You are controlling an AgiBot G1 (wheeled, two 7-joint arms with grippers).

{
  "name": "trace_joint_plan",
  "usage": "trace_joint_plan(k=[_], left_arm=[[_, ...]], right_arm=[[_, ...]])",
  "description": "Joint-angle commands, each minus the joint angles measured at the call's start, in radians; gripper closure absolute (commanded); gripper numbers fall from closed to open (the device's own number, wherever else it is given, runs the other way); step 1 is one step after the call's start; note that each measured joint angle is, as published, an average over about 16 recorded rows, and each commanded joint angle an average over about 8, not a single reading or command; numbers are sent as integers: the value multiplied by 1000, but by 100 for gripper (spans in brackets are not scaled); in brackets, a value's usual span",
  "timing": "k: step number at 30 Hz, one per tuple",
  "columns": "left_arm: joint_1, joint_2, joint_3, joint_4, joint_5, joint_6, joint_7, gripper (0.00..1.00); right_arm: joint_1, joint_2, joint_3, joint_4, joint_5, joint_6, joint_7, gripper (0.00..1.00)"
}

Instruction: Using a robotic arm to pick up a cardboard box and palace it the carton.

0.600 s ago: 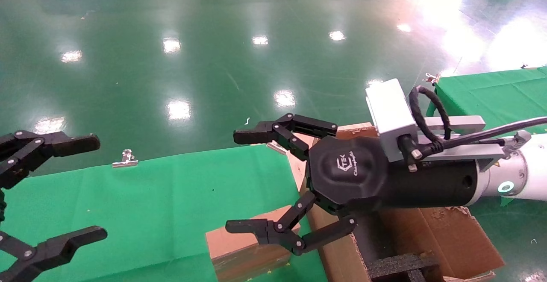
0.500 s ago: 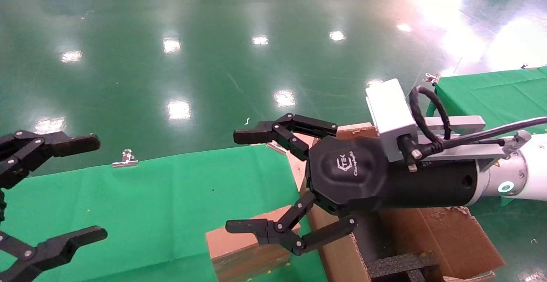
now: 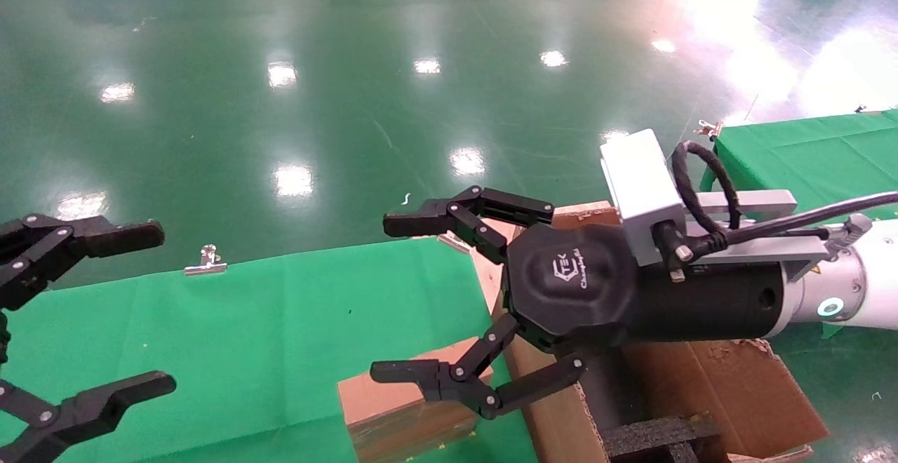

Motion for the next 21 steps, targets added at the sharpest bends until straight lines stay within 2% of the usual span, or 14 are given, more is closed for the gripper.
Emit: trace_joint_plan(k=[1, 3, 5, 12, 21], left_arm=[[0, 0, 0, 0, 0, 0, 0, 67], [0, 0, 0, 0, 0, 0, 0, 91], [0, 0, 0, 0, 0, 0, 0, 100], [0, 0, 0, 0, 0, 0, 0, 100], [0, 0, 0, 0, 0, 0, 0, 100]], right_arm=[[0, 0, 0, 0, 0, 0, 0, 0], [0, 0, 0, 0, 0, 0, 0, 0], [0, 0, 1, 0, 1, -1, -1, 0], [10, -5, -21, -6, -38, -2, 9, 0], [116, -68, -147, -63, -261, -43, 35, 0]])
